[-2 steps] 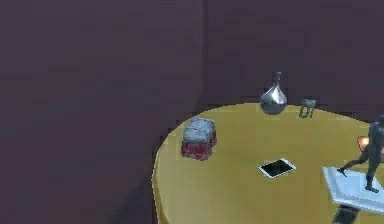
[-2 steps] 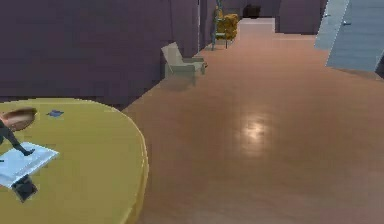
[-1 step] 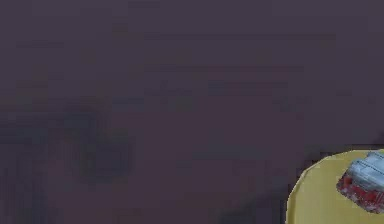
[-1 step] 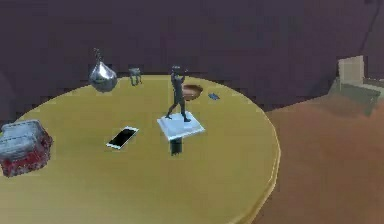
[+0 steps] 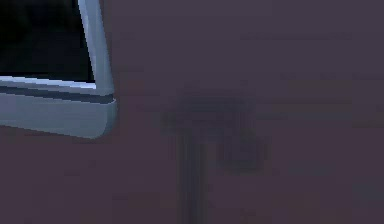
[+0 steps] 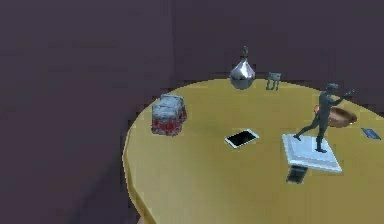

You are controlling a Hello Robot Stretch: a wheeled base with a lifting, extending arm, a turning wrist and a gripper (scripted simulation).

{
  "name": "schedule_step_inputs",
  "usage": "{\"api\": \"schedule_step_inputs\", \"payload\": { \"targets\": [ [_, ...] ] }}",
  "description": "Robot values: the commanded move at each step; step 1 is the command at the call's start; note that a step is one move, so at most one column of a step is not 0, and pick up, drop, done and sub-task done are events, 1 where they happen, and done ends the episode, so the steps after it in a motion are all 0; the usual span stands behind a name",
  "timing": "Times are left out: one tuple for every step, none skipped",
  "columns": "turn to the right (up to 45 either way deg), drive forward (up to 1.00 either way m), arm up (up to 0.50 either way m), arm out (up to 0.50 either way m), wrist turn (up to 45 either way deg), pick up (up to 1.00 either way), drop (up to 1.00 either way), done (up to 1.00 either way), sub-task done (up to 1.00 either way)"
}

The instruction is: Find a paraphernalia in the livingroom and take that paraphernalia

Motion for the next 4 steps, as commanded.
{"api": "schedule_step_inputs", "payload": {
  "targets": [
    [0.0, 0.0, 0.5, 0.0, 0.0, 0.0, 0.0, 0.0, 0.0],
    [0.0, 0.0, 0.38, 0.0, 0.0, 0.0, 0.0, 0.0, 0.0],
    [0.0, 0.0, 0.0, 0.5, 0.0, 0.0, 0.0, 0.0, 0.0],
    [0.0, 0.0, 0.0, 0.0, 45.0, 0.0, 0.0, 0.0, 0.0]
  ]
}}
